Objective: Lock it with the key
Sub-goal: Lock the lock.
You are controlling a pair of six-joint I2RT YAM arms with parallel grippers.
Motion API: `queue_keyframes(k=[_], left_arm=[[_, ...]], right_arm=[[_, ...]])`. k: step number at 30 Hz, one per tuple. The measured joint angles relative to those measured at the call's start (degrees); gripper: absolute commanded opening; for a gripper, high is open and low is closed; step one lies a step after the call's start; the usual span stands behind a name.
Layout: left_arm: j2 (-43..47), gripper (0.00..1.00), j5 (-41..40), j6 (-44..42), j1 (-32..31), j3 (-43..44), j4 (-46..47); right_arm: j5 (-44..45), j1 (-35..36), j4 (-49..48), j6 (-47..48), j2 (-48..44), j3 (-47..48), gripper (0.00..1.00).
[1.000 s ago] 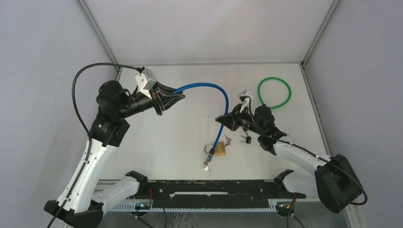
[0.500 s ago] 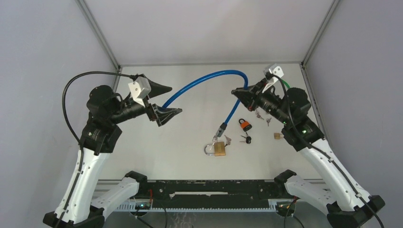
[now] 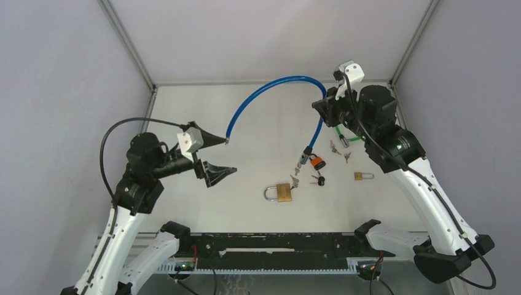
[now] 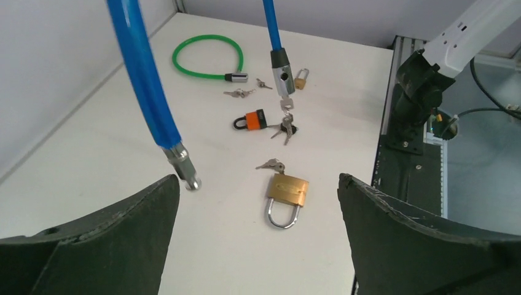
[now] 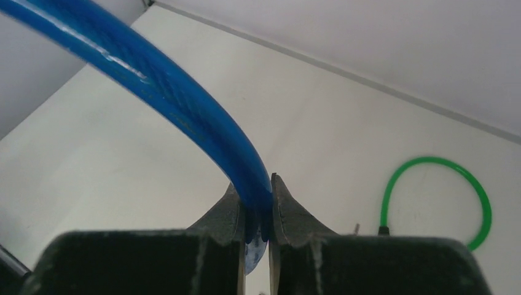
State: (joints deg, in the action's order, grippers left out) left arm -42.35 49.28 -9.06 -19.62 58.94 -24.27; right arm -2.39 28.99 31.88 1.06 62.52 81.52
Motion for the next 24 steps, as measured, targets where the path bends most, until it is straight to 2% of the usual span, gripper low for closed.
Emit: queue_keyframes(k=[5,10,15,24], left_arm=[[8.98,1.00,-1.20,3.06,-0.02,-12.68,6.10],[18.58,0.99,-5.20,7.76,-0.09,-22.16,9.31],[21.64,0.87,-8.50,13.79,-0.09,-24.11,10.97],[21.42,0.83,-8.28,16.72,-0.33,-23.67,11.04]], right_arm=[[5.05,0.92,0.72,0.81,-1.46,-2.10,0.00],[3.48,1.20,-1.77,4.42,-6.49,-10.12,0.00],[0.33,3.78,-1.40,8.59,-6.88,-12.28,0.00],[0.94,16.94,-1.27,15.15,-5.99,-12.37,0.00]])
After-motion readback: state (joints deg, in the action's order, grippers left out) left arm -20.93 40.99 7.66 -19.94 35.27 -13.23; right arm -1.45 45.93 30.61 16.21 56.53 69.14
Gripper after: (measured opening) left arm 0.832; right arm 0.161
